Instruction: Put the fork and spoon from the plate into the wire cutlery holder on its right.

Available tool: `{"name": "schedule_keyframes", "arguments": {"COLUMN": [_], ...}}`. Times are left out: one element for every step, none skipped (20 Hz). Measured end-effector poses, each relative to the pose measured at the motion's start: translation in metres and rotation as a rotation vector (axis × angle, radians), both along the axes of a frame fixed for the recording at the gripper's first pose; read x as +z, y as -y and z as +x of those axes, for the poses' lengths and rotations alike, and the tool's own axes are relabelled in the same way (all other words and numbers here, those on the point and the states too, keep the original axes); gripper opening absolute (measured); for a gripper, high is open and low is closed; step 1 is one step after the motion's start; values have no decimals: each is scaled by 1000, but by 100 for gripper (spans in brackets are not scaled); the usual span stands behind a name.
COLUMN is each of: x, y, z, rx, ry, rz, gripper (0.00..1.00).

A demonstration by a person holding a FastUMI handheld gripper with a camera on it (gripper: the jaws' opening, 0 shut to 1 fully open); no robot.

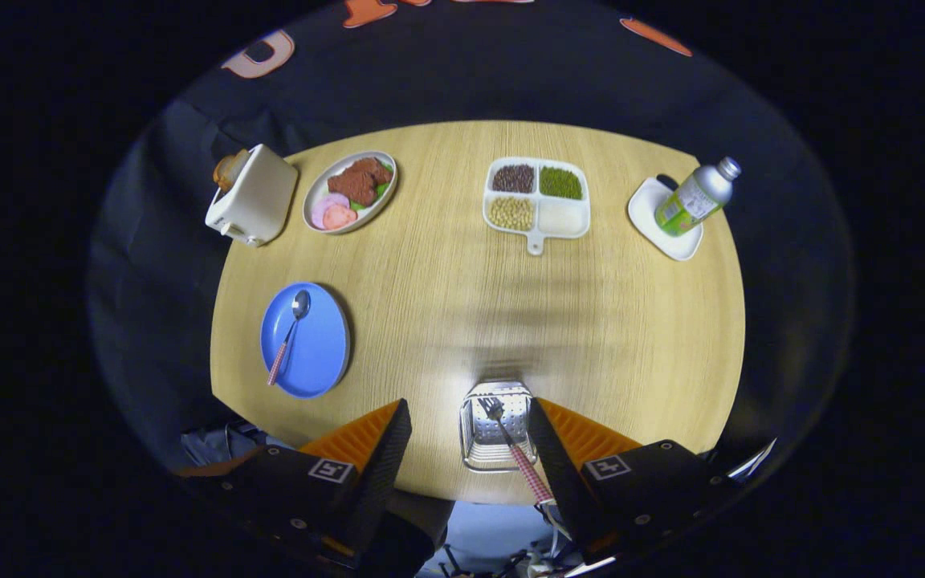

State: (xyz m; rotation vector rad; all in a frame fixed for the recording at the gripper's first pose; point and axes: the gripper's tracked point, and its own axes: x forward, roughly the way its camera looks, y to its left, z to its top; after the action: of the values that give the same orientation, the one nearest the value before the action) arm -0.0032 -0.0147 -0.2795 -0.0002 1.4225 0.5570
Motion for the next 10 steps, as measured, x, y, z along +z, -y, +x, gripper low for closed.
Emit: {"name": "schedule_keyframes", "arguments": {"x": [8, 15, 20, 26, 32, 37, 44, 54, 66, 78], "y": [-5, -13, -21, -26, -30, -34, -34, -36, -38, -40], "z": [0, 3, 6, 11, 16, 24, 33, 43, 51, 54], "rx": [-24, -53, -80, -110, -145, -176, -207, -247, -282, -308], "ry": [45, 90, 134, 188, 257, 332, 417, 511, 590, 659], "rz": [25, 52, 76, 95, 109, 118, 120, 132, 141, 155], "gripper": [91, 95, 96, 98, 98, 98, 98, 98, 98, 98]}}
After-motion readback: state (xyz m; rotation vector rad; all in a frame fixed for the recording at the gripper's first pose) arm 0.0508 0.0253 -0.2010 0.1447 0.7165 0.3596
